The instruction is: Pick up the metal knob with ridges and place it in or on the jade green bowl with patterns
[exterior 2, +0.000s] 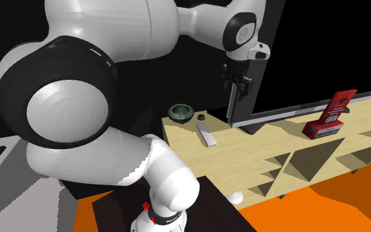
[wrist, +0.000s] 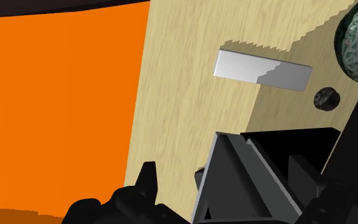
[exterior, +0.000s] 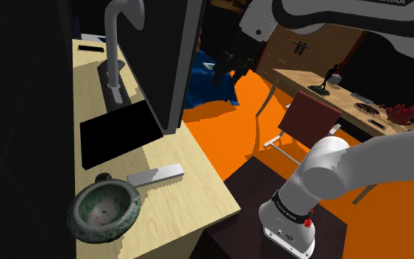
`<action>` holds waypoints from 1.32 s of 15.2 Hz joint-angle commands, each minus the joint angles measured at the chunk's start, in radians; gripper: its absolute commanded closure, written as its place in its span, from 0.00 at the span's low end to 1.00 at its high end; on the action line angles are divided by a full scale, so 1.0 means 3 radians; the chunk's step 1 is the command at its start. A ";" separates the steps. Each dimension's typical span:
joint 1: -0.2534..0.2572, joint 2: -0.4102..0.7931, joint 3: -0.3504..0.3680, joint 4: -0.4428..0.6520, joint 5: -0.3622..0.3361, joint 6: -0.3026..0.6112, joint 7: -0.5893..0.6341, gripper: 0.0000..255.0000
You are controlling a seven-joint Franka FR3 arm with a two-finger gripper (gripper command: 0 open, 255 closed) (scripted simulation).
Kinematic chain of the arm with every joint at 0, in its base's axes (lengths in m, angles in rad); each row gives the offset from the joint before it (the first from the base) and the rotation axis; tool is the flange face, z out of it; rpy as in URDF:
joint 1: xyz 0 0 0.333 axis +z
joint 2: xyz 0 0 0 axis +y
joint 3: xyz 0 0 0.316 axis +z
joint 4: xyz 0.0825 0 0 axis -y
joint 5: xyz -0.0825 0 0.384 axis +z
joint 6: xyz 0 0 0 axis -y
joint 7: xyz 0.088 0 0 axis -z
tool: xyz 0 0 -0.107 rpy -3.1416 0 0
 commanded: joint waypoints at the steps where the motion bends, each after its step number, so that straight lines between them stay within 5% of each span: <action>1: 0.0032 0.0141 0.0114 -0.0031 0.0044 0.0171 0.0098 0.00; 13: 0.0182 0.1253 0.0754 0.0059 0.0059 0.1143 0.0746 0.00; 20: 0.0803 0.2117 0.0492 0.0381 -0.0333 0.1596 0.1314 0.00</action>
